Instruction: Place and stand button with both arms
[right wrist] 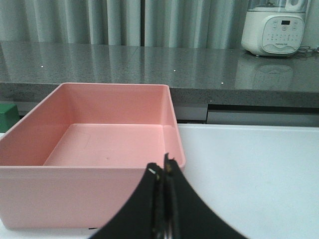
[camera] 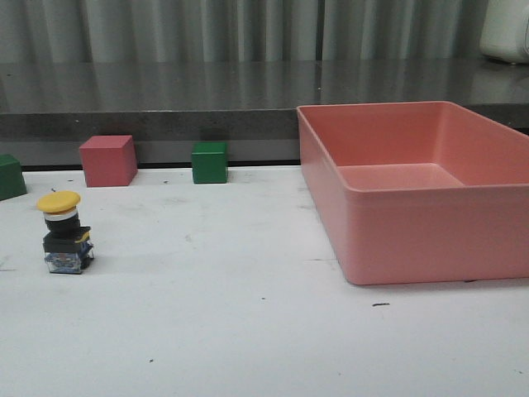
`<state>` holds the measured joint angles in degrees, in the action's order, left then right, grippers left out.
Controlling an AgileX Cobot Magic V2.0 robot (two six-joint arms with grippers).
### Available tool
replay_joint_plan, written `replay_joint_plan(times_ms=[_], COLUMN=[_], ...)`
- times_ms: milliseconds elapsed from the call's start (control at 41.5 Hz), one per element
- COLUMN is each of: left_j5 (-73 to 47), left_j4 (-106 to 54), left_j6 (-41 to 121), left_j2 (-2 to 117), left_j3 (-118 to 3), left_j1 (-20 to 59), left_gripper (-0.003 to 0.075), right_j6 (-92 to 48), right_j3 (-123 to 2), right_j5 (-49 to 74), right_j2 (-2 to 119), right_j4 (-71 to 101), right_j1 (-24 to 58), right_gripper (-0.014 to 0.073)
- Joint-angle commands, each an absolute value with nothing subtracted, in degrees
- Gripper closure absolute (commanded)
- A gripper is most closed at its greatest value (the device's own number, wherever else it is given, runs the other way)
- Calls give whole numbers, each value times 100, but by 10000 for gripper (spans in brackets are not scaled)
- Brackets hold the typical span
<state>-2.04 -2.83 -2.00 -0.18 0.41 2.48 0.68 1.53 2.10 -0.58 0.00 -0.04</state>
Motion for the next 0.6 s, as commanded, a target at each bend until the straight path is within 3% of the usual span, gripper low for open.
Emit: replay_joint_plan(times_ms=[0,578], left_j5=[267,267], left_j4=[-346,-346], left_j6=[-269,-269], left_j2=[-145,-145], left_j3=[134,134], left_j1=[224,224], left_gripper=[740,740], right_j6=[35,35], right_j3=[138,138], right_j5=[-306,-305], right_j2=[-164,-164], right_j4=[0,0], right_j1=[-54,244], right_gripper=[662,662])
